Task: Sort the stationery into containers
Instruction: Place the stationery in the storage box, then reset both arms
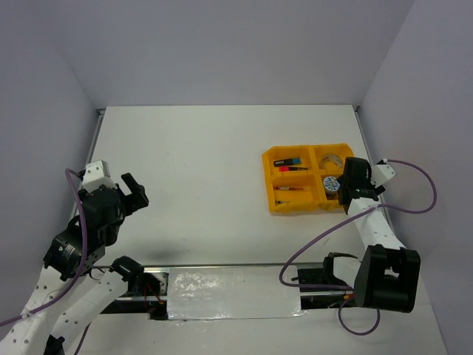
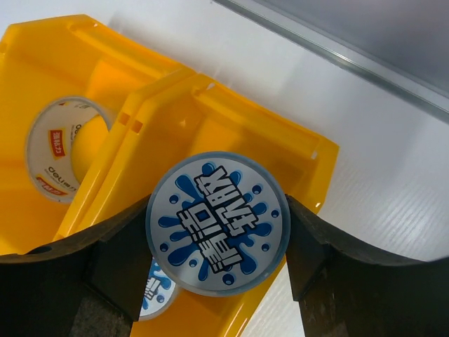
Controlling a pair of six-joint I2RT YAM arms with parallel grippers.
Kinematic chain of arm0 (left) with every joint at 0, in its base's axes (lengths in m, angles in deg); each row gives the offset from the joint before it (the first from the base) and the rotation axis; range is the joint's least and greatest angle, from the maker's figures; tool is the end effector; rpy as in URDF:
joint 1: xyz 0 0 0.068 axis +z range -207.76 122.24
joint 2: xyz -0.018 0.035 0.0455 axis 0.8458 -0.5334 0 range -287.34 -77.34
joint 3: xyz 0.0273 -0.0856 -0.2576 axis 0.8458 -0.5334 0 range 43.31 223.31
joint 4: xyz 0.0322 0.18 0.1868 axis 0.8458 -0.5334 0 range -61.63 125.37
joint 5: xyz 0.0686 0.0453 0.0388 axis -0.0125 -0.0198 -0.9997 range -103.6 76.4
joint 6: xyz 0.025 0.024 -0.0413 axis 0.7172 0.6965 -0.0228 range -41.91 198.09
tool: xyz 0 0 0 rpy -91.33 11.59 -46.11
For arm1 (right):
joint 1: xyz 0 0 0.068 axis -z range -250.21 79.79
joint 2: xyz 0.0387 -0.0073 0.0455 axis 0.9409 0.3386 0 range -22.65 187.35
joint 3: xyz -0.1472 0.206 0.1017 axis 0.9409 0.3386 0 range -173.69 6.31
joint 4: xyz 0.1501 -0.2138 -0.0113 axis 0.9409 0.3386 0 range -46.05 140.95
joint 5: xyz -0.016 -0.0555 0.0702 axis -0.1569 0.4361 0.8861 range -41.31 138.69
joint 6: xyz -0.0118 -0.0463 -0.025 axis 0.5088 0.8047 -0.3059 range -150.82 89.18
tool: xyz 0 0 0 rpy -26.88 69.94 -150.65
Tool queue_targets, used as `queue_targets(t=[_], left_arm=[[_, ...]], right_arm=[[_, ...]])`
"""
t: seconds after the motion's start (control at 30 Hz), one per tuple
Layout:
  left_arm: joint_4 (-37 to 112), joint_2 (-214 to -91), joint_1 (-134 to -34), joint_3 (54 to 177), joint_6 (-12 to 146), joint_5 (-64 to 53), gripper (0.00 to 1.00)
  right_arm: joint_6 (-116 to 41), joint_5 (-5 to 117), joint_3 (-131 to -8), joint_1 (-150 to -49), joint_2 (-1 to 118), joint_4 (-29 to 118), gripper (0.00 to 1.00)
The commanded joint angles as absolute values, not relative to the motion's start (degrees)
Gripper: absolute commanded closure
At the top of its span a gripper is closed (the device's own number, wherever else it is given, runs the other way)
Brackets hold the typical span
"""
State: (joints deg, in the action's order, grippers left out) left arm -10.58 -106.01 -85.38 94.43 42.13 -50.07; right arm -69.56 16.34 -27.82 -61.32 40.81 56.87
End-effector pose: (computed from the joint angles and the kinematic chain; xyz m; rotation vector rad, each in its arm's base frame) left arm 0.0860 -0.0210 0.3483 -0.5349 1.8222 -0.1213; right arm 0.2165 -0.0530 0.2121 1.1362 1.8814 -0.3625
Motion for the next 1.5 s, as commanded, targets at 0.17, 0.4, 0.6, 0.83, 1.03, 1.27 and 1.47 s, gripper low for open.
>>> queue_targets(t=[0.17,0.4,0.6,0.83,1.03,1.27,1.47], left_arm=[[-8.22,-106.52,-85.1,94.38,43.55,-49.55,0.01],[-8.31,-107.4,-85.1,94.38,43.47,-49.63,0.01],[-8.57,-109.42,-84.83,94.99,42.76,-51.39,0.01],[-10.33,-112.77,-77.55,96.31,42.06,-52.89,0.01],[-10.5,-108.11,-75.78,96.13,41.36,-55.08,0.01],[-10.77,-104.07,-75.78,96.31,42.94,-55.87,0.01],[-10.33,-103.36,-75.78,95.52,42.76,-55.52,0.01]], right_arm=[[-69.5,16.61,-30.51,-63.17,34.67,56.16,0.03],[-67.21,18.63,-34.11,-63.44,31.76,58.71,0.0],[-56.86,31.61,-35.7,-69.84,24.93,54.69,0.0],[-49.53,21.45,-45.45,-95.94,18.93,75.63,0.0],[-49.02,25.75,-46.6,-99.03,6.66,83.4,0.0],[-47.43,26.02,-51.25,-99.12,-4.62,91.31,0.0],[-47.61,26.54,-51.34,-99.12,-8.14,92.64,0.0]])
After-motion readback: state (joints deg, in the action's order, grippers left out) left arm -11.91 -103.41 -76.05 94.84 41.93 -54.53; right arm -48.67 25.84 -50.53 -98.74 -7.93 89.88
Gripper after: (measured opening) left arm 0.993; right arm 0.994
